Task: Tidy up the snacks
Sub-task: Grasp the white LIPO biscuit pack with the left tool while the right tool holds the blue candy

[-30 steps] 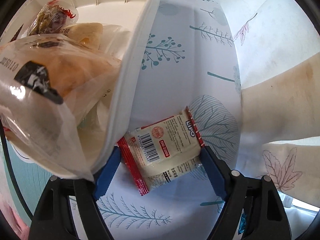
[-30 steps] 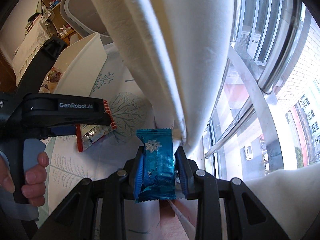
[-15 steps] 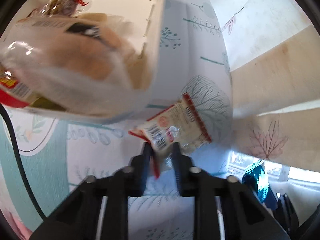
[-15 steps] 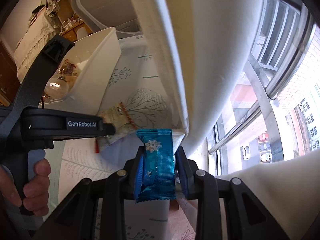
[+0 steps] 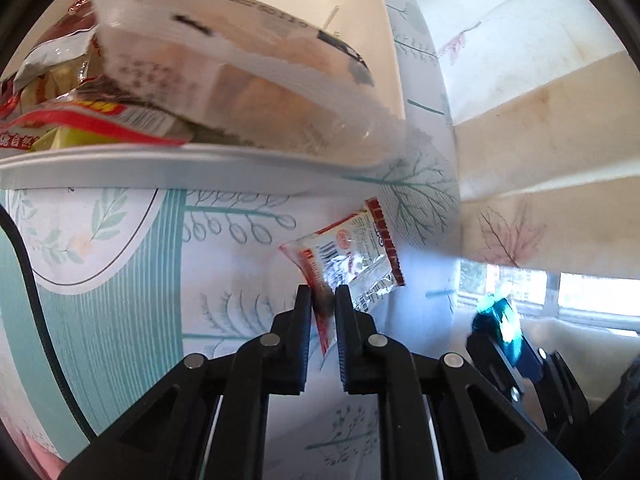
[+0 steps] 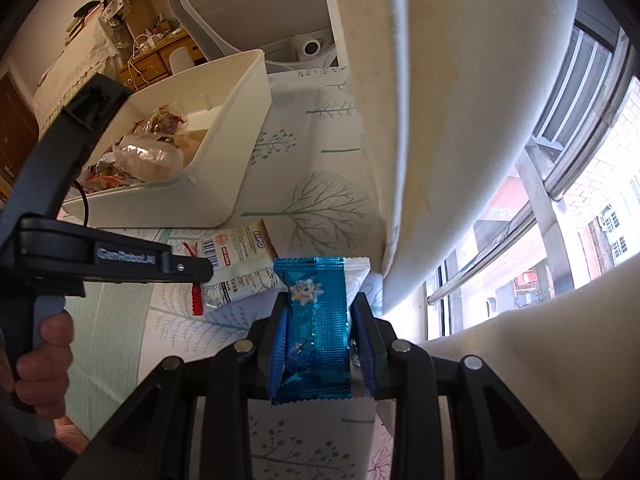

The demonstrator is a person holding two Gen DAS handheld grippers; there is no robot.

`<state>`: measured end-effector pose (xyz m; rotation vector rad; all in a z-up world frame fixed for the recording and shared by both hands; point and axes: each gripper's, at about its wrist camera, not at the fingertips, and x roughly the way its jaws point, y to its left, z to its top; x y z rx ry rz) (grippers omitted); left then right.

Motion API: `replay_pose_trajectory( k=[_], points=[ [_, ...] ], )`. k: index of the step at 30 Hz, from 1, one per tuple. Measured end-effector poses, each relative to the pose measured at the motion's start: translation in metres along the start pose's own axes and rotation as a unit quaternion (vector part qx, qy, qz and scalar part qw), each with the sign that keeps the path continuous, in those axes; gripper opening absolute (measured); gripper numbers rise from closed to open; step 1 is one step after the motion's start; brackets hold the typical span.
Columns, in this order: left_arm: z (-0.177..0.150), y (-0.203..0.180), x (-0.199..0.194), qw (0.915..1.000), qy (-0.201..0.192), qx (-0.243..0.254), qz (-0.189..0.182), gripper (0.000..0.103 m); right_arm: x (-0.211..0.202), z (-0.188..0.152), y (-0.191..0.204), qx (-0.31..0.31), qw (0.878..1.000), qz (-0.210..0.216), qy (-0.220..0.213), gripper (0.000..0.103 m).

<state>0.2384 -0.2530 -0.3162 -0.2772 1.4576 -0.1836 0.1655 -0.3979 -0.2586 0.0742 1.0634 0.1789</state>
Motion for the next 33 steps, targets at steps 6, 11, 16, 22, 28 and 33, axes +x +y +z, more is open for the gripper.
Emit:
replay_pose_trajectory(
  k=[6, 11, 16, 22, 28, 33],
  points=[
    [-0.016, 0.025, -0.029, 0.9996, 0.012, 0.011, -0.022, 0.005, -0.002, -0.006, 0.010, 0.006, 1.000, 0.001, -0.002, 0.031],
    [-0.015, 0.039, -0.050, 0.9968, 0.001, 0.051, -0.062, 0.022, -0.001, -0.014, 0.018, 0.023, 1.000, 0.001, -0.007, 0.030],
    [-0.003, 0.022, -0.054, 0.9883, -0.023, 0.140, -0.057, 0.059, -0.005, -0.027, 0.026, 0.034, 0.999, -0.008, -0.011, 0.030],
    [0.002, -0.016, -0.030, 0.9741, -0.034, 0.220, -0.040, 0.074, -0.010, -0.043, 0.026, 0.054, 0.998, -0.009, -0.010, 0.031],
    [0.004, -0.035, -0.006, 0.9635, -0.030, 0.265, -0.026, 0.077, -0.014, -0.059, 0.019, 0.073, 0.997, -0.020, -0.003, 0.031],
    [0.006, -0.045, 0.010, 0.9540, -0.041, 0.297, 0.010, 0.077, -0.018, -0.069, 0.012, 0.086, 0.996, -0.028, -0.002, 0.031]
  ],
)
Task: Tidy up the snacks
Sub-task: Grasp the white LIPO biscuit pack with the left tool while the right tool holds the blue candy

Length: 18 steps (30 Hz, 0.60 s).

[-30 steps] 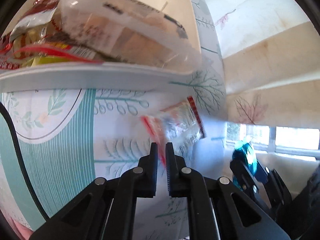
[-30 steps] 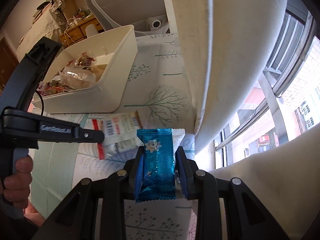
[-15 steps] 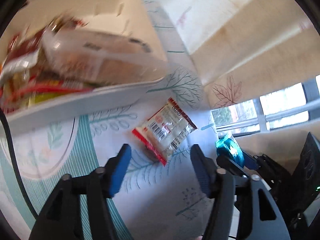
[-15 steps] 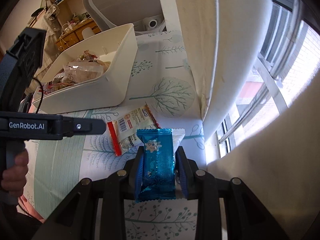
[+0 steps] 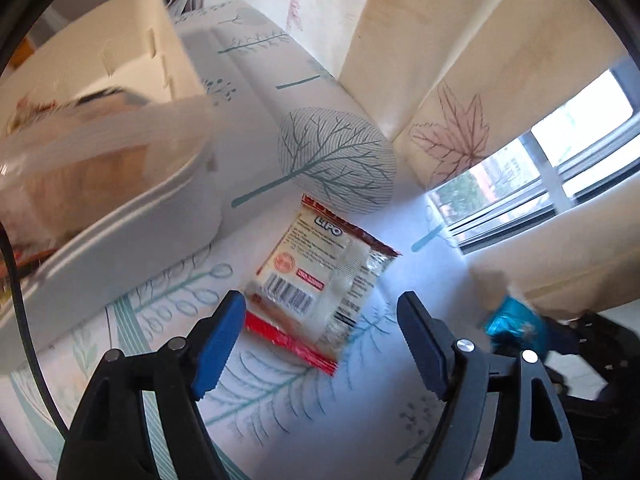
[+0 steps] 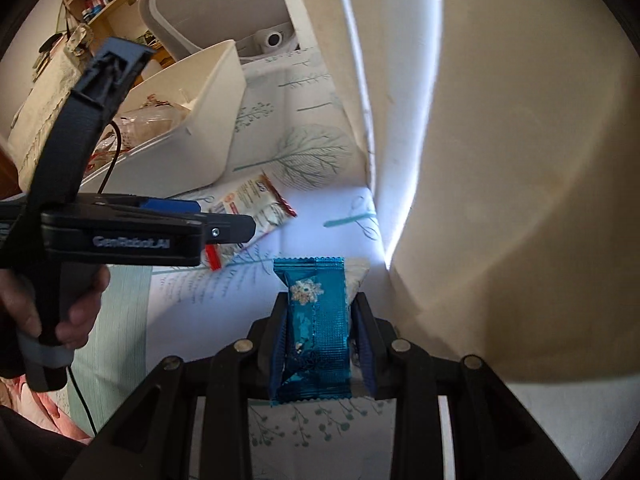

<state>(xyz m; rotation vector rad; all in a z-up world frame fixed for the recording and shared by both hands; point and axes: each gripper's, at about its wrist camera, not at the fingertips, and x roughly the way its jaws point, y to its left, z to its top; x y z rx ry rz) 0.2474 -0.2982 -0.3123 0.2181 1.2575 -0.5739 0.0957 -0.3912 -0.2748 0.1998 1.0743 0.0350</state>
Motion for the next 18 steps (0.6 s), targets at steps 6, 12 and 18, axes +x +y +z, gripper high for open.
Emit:
replay_pose_trajectory(
  k=[6, 12, 18],
  points=[
    [0.006, -0.013, 0.018, 0.9991, -0.006, 0.024, 0.035, 0.078, 0.002, -0.007, -0.006, 0.017, 1.000, -0.006, 0.004, 0.030],
    [0.007, -0.020, 0.022, 0.9981, -0.020, 0.043, 0.039, 0.079, -0.001, -0.013, -0.008, 0.028, 1.000, -0.010, 0.005, 0.030],
    [0.001, -0.019, 0.019, 0.9958, -0.038, 0.066, 0.051, 0.067, -0.006, -0.015, -0.010, 0.032, 0.999, -0.010, 0.001, 0.031]
  ],
)
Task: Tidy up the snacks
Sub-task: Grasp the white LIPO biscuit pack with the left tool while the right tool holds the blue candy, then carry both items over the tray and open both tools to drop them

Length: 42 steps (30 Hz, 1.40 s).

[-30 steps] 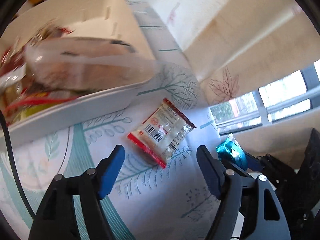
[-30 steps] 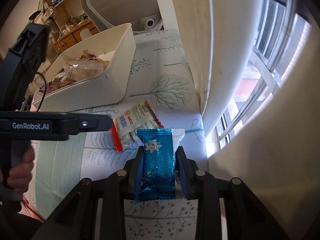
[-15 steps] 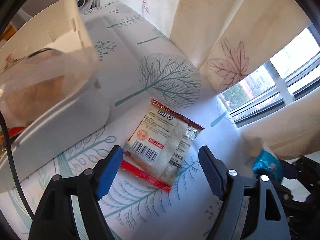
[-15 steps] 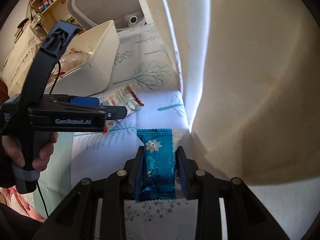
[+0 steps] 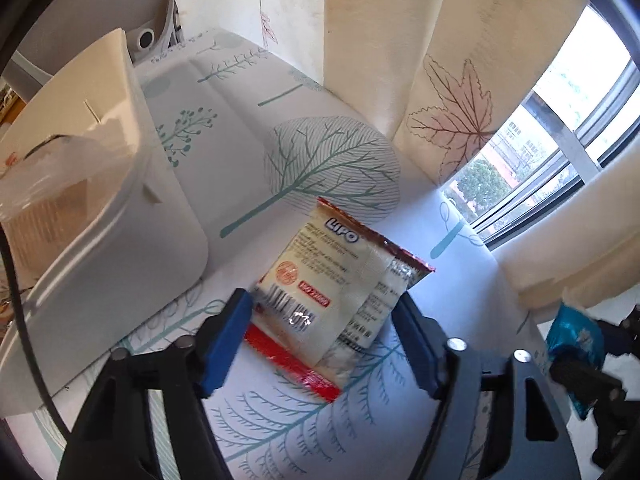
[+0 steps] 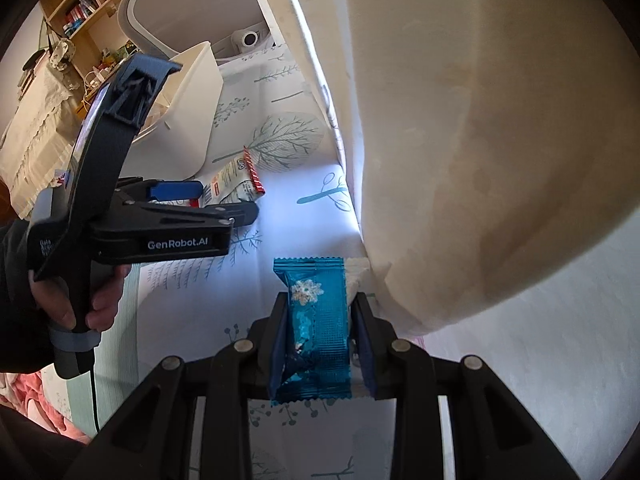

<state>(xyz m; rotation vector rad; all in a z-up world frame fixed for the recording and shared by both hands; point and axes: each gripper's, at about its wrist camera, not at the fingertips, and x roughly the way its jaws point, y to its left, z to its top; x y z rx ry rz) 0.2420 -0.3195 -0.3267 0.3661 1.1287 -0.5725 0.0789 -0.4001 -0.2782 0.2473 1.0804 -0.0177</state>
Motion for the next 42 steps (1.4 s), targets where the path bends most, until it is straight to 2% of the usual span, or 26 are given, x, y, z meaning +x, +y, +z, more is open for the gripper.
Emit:
replay_pose_trajectory(
  k=[4, 10, 16, 23, 31, 35, 42],
  points=[
    [-0.004, 0.004, -0.004, 0.9999, -0.008, 0.011, -0.006, 0.056, -0.003, 0.002, 0.000, 0.000, 1.000, 0.000, -0.005, 0.031],
    [-0.014, 0.011, -0.011, 0.9996, -0.023, 0.009, -0.017, 0.050, -0.003, 0.003, 0.004, -0.008, 1.000, 0.004, -0.009, 0.030],
    [-0.024, 0.014, -0.018, 0.9996, -0.015, -0.005, -0.025, 0.049, -0.006, 0.009, 0.006, -0.014, 1.000, 0.008, -0.016, 0.031],
    [-0.052, 0.023, -0.038, 0.9989, 0.005, -0.034, -0.033, 0.048, -0.011, 0.017, 0.014, -0.027, 0.999, 0.023, -0.024, 0.031],
    [-0.083, 0.053, -0.084, 0.9954, 0.003, -0.092, -0.027, 0.048, -0.011, 0.036, 0.041, -0.064, 0.995, 0.068, -0.030, 0.031],
    [-0.096, 0.070, -0.116, 0.9923, -0.012, -0.122, -0.016, 0.048, -0.015, 0.051, 0.063, -0.088, 0.991, 0.096, -0.041, 0.031],
    [-0.122, 0.120, -0.183, 0.9791, -0.051, -0.195, 0.024, 0.048, -0.018, 0.086, 0.109, -0.145, 0.978, 0.140, -0.063, 0.030]
  ],
)
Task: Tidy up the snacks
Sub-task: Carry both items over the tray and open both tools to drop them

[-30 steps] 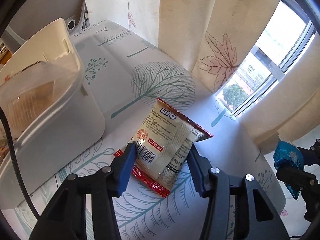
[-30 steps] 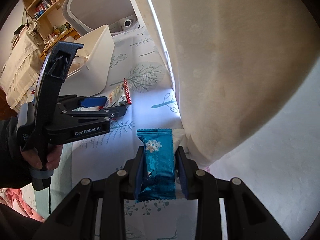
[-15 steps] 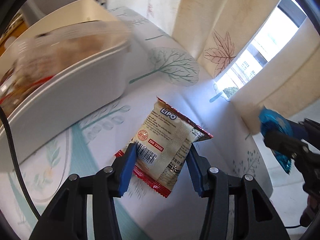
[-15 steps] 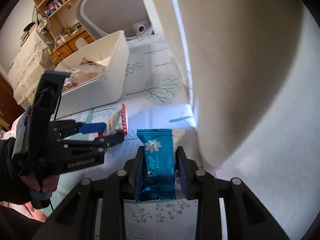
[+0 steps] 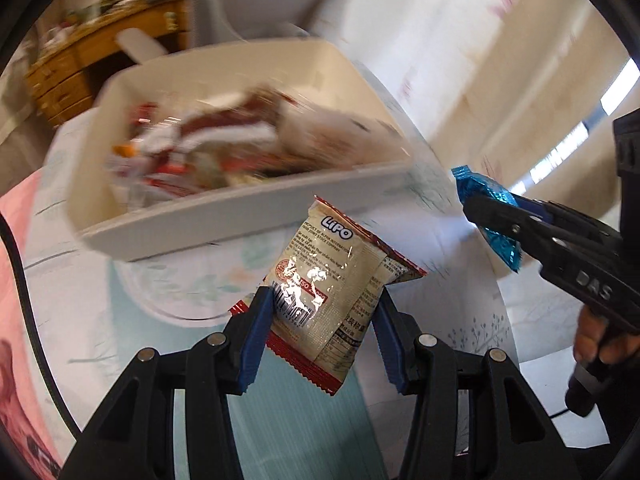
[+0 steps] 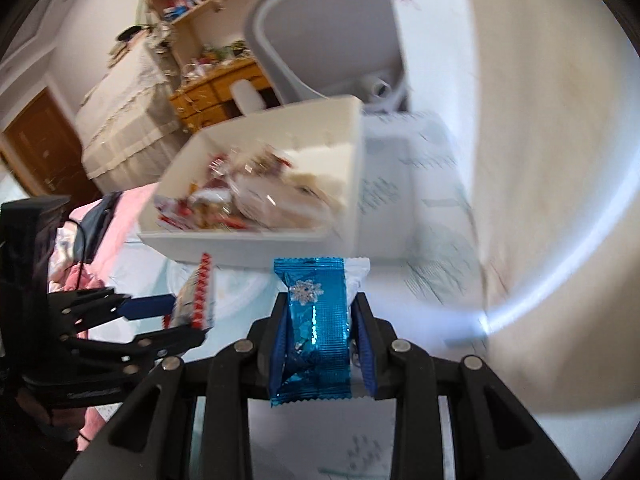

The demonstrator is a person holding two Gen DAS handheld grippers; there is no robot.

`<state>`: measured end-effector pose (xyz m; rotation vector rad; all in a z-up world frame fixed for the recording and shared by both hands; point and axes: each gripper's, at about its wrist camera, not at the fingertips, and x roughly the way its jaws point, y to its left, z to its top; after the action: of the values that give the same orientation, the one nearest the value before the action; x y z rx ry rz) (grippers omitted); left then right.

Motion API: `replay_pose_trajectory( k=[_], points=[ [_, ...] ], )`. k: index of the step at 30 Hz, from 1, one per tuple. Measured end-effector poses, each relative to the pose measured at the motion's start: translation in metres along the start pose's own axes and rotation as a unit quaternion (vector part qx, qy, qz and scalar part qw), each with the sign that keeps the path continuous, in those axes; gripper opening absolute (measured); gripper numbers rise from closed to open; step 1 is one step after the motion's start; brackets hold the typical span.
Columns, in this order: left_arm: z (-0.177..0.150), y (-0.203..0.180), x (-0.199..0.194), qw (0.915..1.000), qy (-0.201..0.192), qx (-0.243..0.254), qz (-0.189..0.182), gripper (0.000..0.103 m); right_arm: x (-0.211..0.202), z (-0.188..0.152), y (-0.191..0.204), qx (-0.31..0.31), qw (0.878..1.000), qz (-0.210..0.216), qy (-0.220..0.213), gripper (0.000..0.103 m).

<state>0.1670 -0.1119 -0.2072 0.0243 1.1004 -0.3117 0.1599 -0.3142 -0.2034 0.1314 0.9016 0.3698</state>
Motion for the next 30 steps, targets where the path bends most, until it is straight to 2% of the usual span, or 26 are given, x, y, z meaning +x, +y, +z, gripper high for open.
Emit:
replay_pose_trajectory(
  k=[8, 15, 21, 23, 24, 25, 26, 27, 30],
  points=[
    [0.024, 0.052, -0.040, 0.9937, -0.057, -0.080, 0.053, 0.048, 0.024, 0.051, 0.027, -0.045, 0.998, 0.042, -0.023, 0.031],
    [0.065, 0.080, -0.041, 0.9863, -0.090, -0.106, 0.089, 0.048, 0.046, 0.081, 0.031, -0.049, 0.997, 0.049, -0.035, 0.031],
    [0.099, 0.092, -0.035, 0.9820, -0.104, -0.113, 0.110, 0.049, 0.061, 0.106, 0.028, -0.042, 0.997, 0.035, -0.046, 0.032],
    [0.107, 0.095, -0.032, 0.9818, -0.099, -0.114, 0.116, 0.056, 0.062, 0.111, 0.027, -0.041, 0.998, 0.025, -0.047, 0.035],
    [0.111, 0.096, -0.031, 0.9811, -0.095, -0.117, 0.121, 0.071, 0.063, 0.112, 0.026, -0.039, 0.998, 0.019, -0.045, 0.045],
    [0.112, 0.097, -0.031, 0.9801, -0.096, -0.120, 0.125, 0.084, 0.062, 0.115, 0.026, -0.036, 0.998, 0.015, -0.043, 0.051],
    [0.112, 0.097, -0.034, 0.9791, -0.102, -0.122, 0.127, 0.086, 0.062, 0.117, 0.026, -0.033, 0.998, 0.016, -0.043, 0.060],
    [0.111, 0.096, -0.038, 0.9783, -0.113, -0.123, 0.123, 0.086, 0.060, 0.117, 0.026, -0.029, 0.998, 0.020, -0.045, 0.064],
    [0.103, 0.097, -0.042, 0.9785, -0.105, -0.136, 0.114, 0.086, 0.056, 0.113, 0.029, -0.027, 0.999, 0.021, -0.043, 0.065]
  ],
)
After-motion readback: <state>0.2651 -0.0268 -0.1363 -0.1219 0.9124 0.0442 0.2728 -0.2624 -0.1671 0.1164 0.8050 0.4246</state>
